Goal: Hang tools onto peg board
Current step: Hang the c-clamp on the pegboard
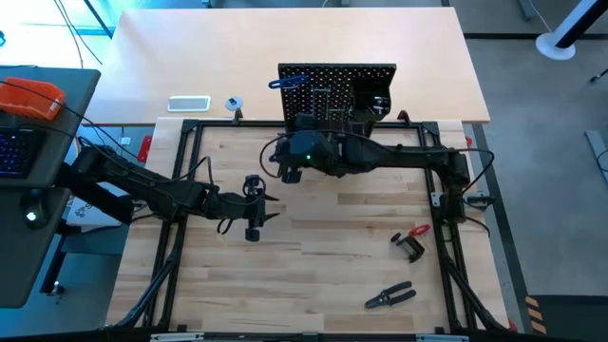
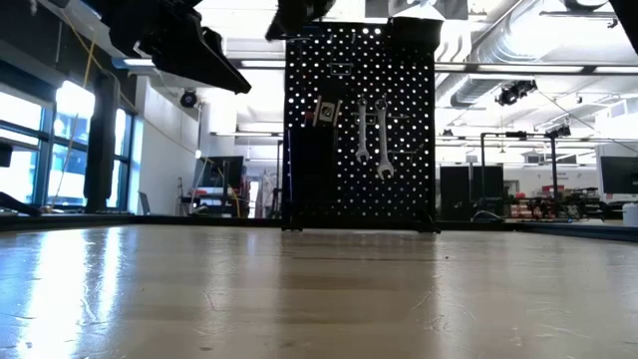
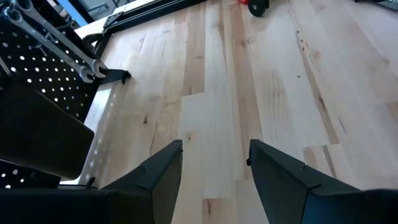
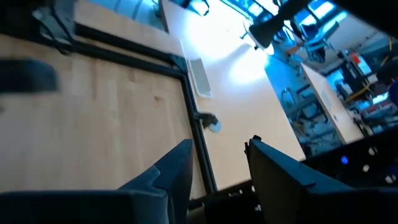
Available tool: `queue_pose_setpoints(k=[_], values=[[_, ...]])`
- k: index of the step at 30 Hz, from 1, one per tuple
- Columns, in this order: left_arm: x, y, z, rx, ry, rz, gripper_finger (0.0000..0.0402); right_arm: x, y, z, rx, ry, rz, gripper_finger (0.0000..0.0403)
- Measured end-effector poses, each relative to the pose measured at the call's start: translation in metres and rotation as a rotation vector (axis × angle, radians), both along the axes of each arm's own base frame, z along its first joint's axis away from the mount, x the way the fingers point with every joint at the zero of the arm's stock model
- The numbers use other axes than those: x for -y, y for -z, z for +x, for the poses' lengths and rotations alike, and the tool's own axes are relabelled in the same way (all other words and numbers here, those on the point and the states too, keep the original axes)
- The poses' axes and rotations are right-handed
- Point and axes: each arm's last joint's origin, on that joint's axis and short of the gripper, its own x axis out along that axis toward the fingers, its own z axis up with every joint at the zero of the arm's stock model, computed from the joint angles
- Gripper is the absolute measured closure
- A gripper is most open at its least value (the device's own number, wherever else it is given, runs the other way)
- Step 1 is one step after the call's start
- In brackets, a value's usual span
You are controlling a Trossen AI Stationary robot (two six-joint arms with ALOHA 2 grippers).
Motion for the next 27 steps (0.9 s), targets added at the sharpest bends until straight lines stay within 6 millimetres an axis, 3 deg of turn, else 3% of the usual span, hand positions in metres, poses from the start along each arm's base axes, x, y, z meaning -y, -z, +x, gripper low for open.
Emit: queue_pose_setpoints(k=[11, 19, 27], values=[[0.001, 0.0, 0.0, -0.002, 0.029, -0.047, 0.0223, -0.054, -0.025, -0.023, -0.133, -0.006, 0.002, 0.0253], [0.005, -0.001, 0.001, 0.005, 0.101, -0.129, 0.0223, -0.103, -0.027, -0.064, -0.333, -0.006, 0.183, 0.0253], [0.008, 0.004, 0.006, 0.177, 0.186, -0.208, 0.0223, -0.165, -0.017, -0.105, -0.505, -0.011, 0.383, 0.0253]])
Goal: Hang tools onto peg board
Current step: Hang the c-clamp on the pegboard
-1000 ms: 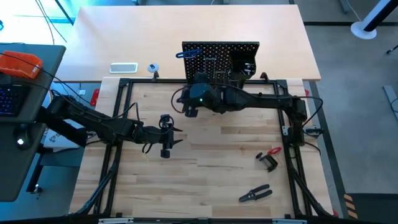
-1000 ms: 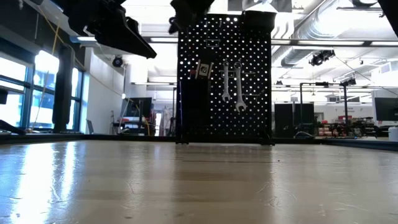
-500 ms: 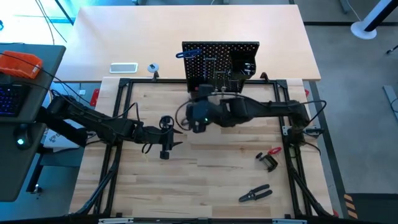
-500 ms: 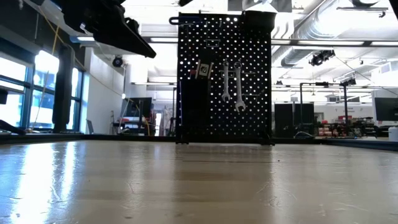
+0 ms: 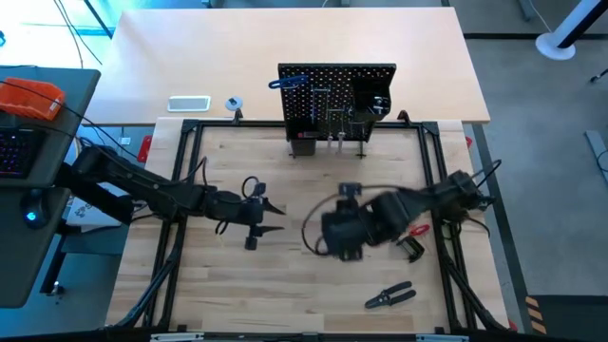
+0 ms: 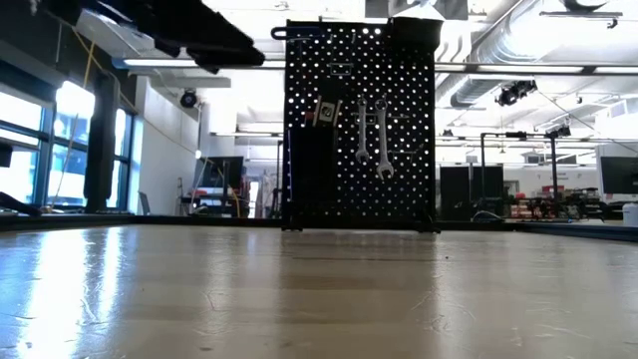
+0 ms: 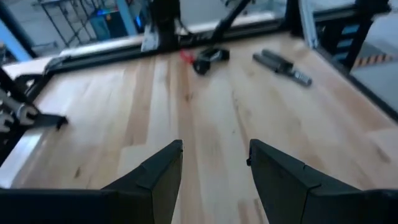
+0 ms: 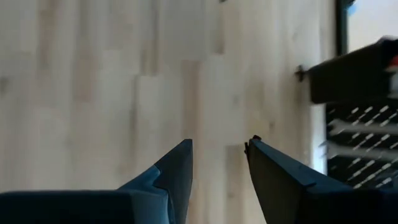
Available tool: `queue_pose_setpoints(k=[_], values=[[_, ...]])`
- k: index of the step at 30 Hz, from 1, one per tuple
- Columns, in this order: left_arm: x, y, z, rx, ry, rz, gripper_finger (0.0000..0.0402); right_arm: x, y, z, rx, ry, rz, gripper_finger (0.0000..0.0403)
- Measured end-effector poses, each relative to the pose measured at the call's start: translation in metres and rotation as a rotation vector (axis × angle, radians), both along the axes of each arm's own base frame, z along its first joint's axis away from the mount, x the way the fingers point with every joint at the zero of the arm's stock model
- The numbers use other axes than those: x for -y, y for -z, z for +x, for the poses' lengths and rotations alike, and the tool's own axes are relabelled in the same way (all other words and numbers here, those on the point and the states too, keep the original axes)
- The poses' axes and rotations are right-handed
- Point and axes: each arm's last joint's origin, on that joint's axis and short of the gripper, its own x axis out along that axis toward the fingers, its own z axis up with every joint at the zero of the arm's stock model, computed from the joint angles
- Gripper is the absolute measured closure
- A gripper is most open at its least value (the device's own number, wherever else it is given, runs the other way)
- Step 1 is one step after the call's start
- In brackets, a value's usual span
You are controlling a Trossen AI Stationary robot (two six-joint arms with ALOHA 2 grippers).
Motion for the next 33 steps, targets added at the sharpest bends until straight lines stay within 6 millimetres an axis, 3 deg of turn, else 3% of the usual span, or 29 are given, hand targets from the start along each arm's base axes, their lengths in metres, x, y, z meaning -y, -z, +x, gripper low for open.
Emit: queue_pose_setpoints(k=[9, 13, 17, 26, 33], values=[[0.01, 0.031, 0.03, 0.088, 0.07, -0.049, 0.0223, -0.069, 0.007, -0.039, 0.062, 0.072, 0.073, 0.0253], [0.017, 0.051, 0.048, 0.162, 0.112, -0.102, 0.0223, -0.094, 0.03, -0.056, 0.044, 0.126, 0.07, 0.0253], [0.023, 0.069, 0.066, 0.184, 0.143, -0.165, 0.0223, -0.111, 0.064, -0.075, -0.028, 0.222, 0.064, 0.0253], [0.045, 0.09, 0.104, 0.146, 0.176, -0.218, 0.0223, -0.128, 0.144, -0.132, -0.15, 0.468, -0.055, 0.0253], [0.059, 0.091, 0.114, 0.153, 0.202, -0.222, 0.0223, -0.122, 0.19, -0.173, -0.161, 0.647, -0.162, 0.0253]])
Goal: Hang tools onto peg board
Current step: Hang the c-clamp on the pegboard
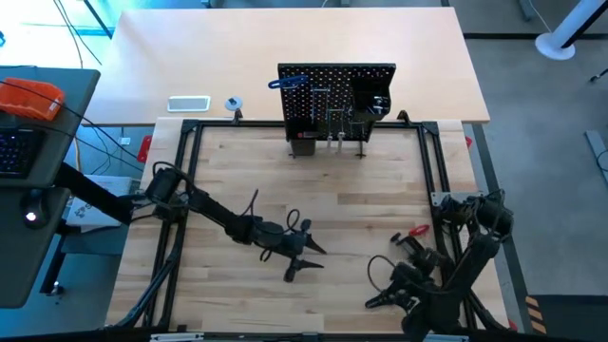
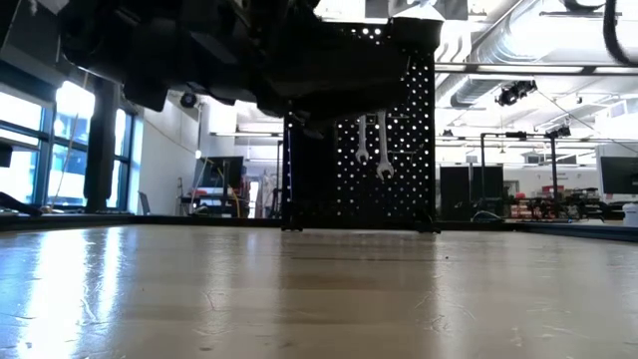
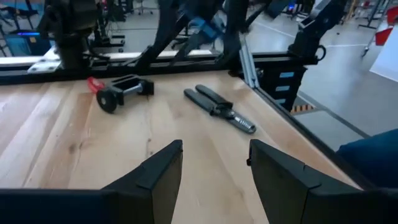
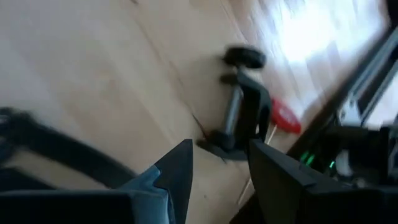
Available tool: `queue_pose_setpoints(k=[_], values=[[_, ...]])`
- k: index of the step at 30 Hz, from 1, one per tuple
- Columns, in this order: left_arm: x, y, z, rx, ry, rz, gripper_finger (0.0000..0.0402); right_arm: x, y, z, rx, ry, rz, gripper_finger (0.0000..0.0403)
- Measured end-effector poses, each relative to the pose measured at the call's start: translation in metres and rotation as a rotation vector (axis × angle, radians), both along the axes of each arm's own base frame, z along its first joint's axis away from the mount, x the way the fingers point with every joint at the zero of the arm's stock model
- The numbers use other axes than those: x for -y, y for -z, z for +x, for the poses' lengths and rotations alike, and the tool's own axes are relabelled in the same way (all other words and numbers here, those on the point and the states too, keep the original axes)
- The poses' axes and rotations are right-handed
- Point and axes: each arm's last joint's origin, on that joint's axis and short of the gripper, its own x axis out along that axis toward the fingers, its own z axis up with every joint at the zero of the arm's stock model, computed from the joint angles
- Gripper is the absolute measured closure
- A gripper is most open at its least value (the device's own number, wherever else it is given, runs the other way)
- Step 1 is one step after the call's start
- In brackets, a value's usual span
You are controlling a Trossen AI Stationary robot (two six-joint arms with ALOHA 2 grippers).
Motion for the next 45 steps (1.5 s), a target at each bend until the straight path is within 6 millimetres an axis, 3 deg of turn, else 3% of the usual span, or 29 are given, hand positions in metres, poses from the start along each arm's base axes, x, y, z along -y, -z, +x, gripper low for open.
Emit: queue_pose_setpoints(k=[9, 17, 23, 29, 33, 40, 45], values=[[0.003, -0.001, -0.001, -0.006, -0.009, -0.031, 0.0223, 0.015, 0.035, -0.028, 0.191, 0.159, 0.086, 0.0253], [0.003, 0.0, -0.001, -0.006, -0.012, -0.032, 0.0223, 0.032, 0.059, -0.035, 0.281, 0.17, 0.145, 0.0257], [0.003, 0.001, -0.001, -0.018, -0.012, -0.025, 0.0223, 0.032, 0.048, -0.023, 0.479, 0.142, 0.184, 0.0319], [0.001, 0.003, -0.001, -0.038, -0.029, 0.002, 0.0223, 0.031, 0.033, -0.001, 0.678, -0.04, 0.239, 0.0383], [0.0, 0.004, -0.001, -0.04, -0.031, 0.003, 0.0223, 0.035, 0.02, 0.002, 0.688, -0.08, 0.248, 0.0401], [0.002, 0.007, -0.002, -0.07, -0.026, 0.007, 0.0223, 0.049, 0.012, -0.017, 0.574, 0.075, 0.218, 0.0382], [0.002, 0.007, -0.003, -0.08, -0.026, 0.011, 0.0223, 0.051, 0.013, -0.021, 0.535, 0.121, 0.216, 0.0294]])
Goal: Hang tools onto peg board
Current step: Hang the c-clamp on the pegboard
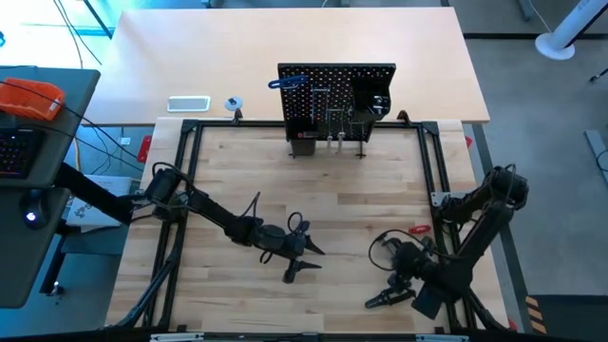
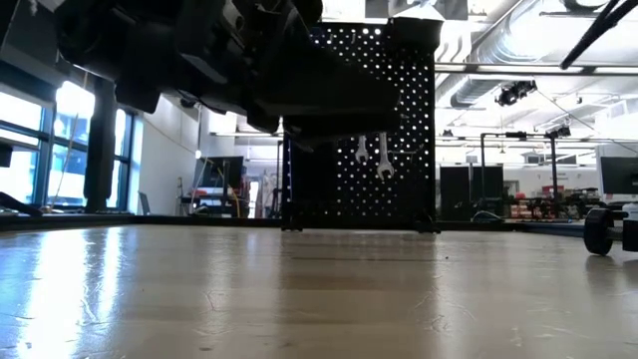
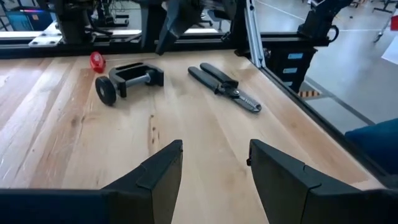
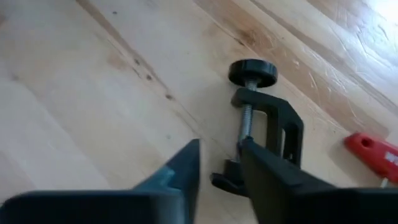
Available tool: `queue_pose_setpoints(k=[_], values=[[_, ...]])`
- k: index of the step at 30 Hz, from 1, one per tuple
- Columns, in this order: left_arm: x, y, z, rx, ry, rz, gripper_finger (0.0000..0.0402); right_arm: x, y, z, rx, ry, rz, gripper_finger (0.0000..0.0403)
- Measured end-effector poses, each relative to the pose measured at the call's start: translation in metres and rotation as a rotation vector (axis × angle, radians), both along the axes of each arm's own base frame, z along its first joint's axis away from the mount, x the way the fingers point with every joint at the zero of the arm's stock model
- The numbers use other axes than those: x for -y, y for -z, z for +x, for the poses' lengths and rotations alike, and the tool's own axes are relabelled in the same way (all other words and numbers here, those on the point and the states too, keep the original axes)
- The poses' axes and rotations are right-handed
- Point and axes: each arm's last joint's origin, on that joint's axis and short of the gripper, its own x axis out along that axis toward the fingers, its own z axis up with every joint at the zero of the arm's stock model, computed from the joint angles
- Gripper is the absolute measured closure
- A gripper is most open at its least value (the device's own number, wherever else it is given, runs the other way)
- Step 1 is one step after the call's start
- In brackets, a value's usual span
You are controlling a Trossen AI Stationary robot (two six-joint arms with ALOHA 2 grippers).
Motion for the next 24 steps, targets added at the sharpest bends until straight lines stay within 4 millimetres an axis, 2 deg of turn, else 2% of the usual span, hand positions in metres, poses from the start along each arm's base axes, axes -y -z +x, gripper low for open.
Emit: queue_pose_setpoints(k=[4, 7, 17, 24], values=[[0.0, 0.001, 0.0, -0.005, 0.001, 0.004, 0.0223, 0.001, 0.003, -0.002, -0.036, 0.028, -0.005, 0.0214], [0.0, 0.001, 0.0, -0.006, 0.001, 0.005, 0.0223, 0.004, 0.007, -0.004, -0.051, 0.07, -0.005, 0.0184], [0.006, 0.001, -0.002, -0.011, 0.018, 0.01, 0.0223, 0.019, 0.038, -0.012, -0.033, 0.184, 0.044, 0.0176], [0.009, 0.002, -0.004, -0.017, 0.028, 0.012, 0.0223, 0.021, 0.039, -0.003, 0.071, 0.167, 0.025, 0.0176]])
